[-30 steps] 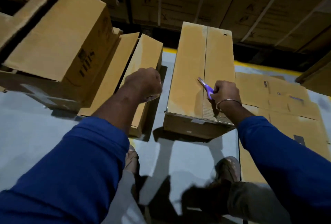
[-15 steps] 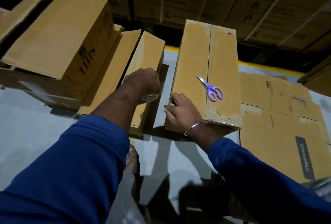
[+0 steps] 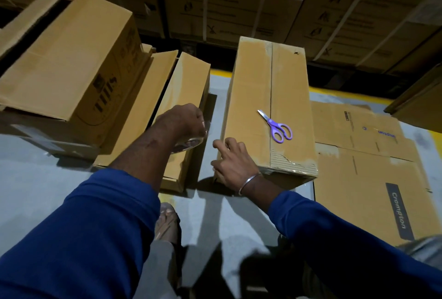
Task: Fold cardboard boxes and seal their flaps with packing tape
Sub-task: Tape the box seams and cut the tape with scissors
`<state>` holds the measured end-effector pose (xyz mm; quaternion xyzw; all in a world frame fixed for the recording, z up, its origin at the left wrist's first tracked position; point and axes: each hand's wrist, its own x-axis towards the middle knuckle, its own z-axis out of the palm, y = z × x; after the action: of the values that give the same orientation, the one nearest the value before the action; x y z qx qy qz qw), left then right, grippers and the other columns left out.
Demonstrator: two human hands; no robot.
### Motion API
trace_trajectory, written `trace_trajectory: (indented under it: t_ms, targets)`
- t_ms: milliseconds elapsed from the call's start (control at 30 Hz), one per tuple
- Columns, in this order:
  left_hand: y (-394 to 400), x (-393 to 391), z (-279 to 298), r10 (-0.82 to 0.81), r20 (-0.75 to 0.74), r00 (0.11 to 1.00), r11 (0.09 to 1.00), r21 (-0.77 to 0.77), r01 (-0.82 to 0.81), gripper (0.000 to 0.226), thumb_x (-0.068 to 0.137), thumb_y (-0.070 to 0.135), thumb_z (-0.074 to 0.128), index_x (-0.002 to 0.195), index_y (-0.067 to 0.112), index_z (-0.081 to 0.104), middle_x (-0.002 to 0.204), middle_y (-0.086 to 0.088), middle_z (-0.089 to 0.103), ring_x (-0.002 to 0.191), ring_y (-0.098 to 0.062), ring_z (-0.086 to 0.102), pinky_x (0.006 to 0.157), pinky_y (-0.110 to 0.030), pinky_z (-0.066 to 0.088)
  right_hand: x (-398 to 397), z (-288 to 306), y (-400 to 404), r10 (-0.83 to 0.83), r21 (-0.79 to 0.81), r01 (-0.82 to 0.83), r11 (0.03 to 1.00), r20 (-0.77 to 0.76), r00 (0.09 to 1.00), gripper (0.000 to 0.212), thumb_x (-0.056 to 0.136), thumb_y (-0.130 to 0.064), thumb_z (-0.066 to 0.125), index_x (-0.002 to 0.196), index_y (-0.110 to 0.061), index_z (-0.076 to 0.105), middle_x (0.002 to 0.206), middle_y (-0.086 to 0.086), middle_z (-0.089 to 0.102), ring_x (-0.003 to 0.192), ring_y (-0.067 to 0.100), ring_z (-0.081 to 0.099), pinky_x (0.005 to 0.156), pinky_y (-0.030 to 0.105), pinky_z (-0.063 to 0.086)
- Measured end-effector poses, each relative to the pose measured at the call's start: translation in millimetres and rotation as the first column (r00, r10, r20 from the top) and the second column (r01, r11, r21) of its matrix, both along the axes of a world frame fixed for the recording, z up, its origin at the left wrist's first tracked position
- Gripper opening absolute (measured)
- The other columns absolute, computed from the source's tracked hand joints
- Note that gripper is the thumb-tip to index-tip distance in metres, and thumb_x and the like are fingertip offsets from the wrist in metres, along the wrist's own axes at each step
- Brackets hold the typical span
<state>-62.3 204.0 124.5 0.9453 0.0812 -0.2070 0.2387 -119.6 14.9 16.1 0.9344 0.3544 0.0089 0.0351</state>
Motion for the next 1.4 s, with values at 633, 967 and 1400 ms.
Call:
trace_trajectory:
  t_ms: [633,967,1400]
  targets:
    - [-6.2,12.5,-16.3,0.072,0.027,0.997,0.957,-0.282,-0.061,0.015,0.085,0.025,0.082,0.083,0.02,0.068,0.101,-0.008,0.07,0.095,-0.03,0.066,0.079,-0.04,0.055,62.7,53.5,-146.0,-0.678,0.085,0.686,0.723,-0.108,0.727,0.025,0.096,-0.045,0.057,0.1,-0.021,0.064,0.097,0.003,0.066,0.085,0.024,0.059,0.079,0.042,0.05]
    - [-9.5,22.6,-37.8,0.144,0.077,0.986,0.975,-0.184,-0.128,0.017,0.088,0.035,0.079,0.083,0.026,0.066,0.105,-0.004,0.066,0.089,-0.021,0.06,0.059,-0.026,0.038,66.5,52.0,-123.6,-0.625,0.106,0.638,0.763,-0.137,0.769,0.029,0.098,-0.044,0.057,0.105,-0.019,0.07,0.101,0.005,0.061,0.085,0.025,0.057,0.069,0.036,0.047]
    - [-15.8,25.6,-63.7,0.192,-0.035,0.981,0.924,-0.33,-0.193,0.019,0.086,0.03,0.081,0.088,0.017,0.067,0.1,-0.009,0.069,0.095,-0.032,0.066,0.073,-0.034,0.049,90.4,77.1,-133.5,-0.633,-0.127,0.622,0.772,-0.065,0.772,0.025,0.096,-0.037,0.065,0.106,-0.014,0.067,0.079,0.004,0.054,0.074,0.025,0.056,0.064,0.034,0.041]
